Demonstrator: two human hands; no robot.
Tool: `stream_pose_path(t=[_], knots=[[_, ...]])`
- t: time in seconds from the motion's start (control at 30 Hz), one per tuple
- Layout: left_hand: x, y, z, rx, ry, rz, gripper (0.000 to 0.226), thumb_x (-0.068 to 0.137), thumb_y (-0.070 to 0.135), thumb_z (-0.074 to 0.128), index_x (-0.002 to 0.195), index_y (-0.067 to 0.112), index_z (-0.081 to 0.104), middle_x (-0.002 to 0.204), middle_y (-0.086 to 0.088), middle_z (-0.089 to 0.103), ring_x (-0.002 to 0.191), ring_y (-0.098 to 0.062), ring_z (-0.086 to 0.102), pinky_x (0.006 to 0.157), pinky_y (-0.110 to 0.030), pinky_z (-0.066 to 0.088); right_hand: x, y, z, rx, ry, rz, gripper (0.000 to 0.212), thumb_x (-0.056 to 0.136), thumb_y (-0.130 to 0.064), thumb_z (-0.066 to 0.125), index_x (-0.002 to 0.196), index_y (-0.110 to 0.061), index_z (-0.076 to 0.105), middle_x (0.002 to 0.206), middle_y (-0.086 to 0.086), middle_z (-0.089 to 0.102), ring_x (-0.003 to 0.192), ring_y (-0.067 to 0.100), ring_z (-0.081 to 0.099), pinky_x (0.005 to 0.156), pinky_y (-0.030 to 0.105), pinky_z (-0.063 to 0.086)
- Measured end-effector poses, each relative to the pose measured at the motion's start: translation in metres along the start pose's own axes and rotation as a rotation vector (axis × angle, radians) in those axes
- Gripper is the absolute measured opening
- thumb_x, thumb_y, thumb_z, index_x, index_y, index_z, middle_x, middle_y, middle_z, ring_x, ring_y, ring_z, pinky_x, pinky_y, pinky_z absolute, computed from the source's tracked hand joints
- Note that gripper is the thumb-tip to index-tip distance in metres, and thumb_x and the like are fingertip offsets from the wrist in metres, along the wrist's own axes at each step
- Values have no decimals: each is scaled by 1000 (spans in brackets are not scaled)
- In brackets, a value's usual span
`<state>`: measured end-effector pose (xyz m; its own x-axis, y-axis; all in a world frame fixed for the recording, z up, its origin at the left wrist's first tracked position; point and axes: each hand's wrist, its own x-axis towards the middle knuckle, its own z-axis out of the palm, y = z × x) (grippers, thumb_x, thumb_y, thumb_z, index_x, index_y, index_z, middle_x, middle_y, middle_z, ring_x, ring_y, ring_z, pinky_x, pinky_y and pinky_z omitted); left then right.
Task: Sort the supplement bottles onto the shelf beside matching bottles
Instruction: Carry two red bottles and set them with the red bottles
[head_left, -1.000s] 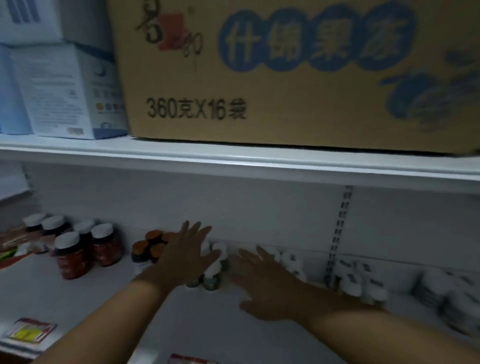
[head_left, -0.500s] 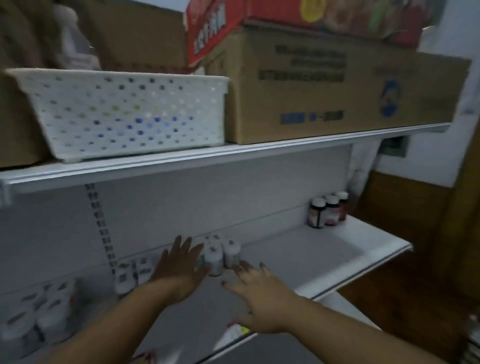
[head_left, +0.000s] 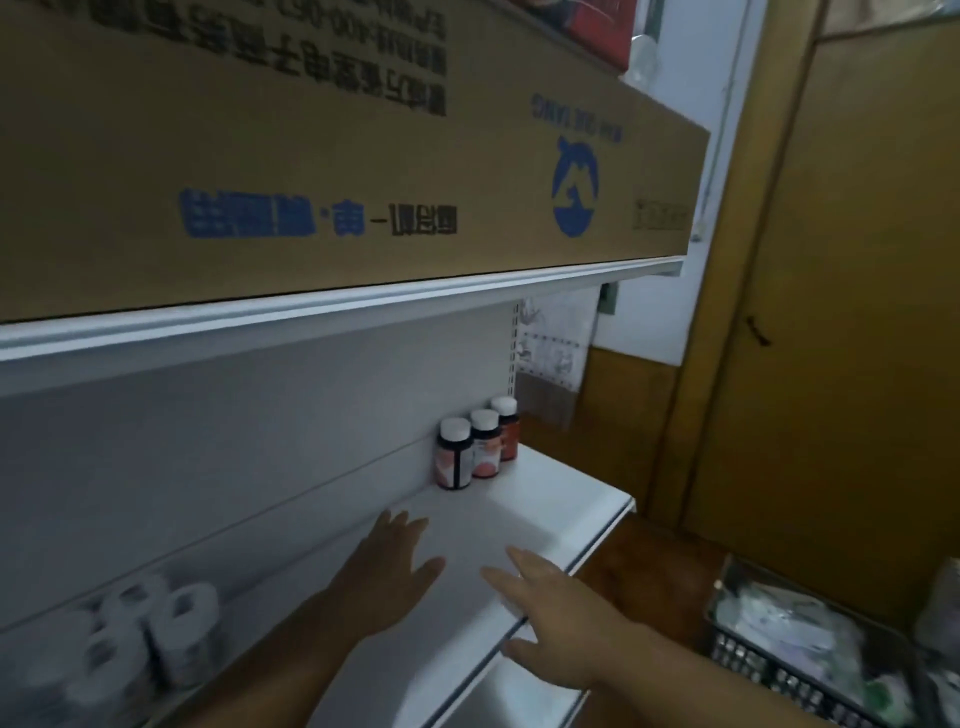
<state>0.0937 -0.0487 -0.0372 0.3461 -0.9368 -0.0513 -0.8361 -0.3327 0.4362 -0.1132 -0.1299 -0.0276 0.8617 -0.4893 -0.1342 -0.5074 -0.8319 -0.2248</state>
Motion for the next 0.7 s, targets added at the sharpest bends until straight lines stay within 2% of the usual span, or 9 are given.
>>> stream_pose_path(t=[0.1, 0.27, 0.43, 0.6, 0.7], knots=[[50, 5, 3, -29, -14, -1, 67, 94, 48, 38, 148, 21, 11, 160, -2, 5, 147, -18, 1, 120, -35, 10, 32, 26, -17, -3, 31, 53, 73, 89, -45, 51, 147, -36, 7, 160, 4, 1, 147, 23, 5, 117, 39, 19], [116, 16, 7, -167, 11, -27, 75, 90, 42, 51, 149, 21, 10, 157, -3, 19, 142, -20, 26, 116, -32, 24, 81, 59, -25, 66, 68, 104, 74, 87, -47, 52, 147, -37, 8, 160, 0, 6, 145, 25, 16, 115, 40, 25], [145, 13, 43, -423, 25, -235, 78, 85, 30, 60, 148, 20, 15, 152, -3, 31, 136, -20, 36, 112, -35, 32, 112, 94, -2, 203, 95, 143, 76, 88, -46, 53, 148, -32, 9, 159, 0, 15, 144, 23, 22, 115, 34, 23], [173, 17, 55, -595, 176, -365, 67, 82, 16, 64, 140, 16, 30, 140, -8, 45, 123, -25, 48, 103, -36, 41, 151, 127, 12, 350, 55, 224, 76, 90, -46, 49, 149, -30, 5, 159, -4, 15, 145, 17, 20, 117, 30, 16], [194, 20, 58, -712, 272, -421, 63, 77, 10, 68, 133, 18, 40, 129, -5, 51, 119, -26, 51, 99, -37, 43, 181, 142, 7, 423, 73, 264, 72, 91, -42, 49, 149, -28, 8, 158, -5, 18, 144, 16, 23, 117, 31, 19]])
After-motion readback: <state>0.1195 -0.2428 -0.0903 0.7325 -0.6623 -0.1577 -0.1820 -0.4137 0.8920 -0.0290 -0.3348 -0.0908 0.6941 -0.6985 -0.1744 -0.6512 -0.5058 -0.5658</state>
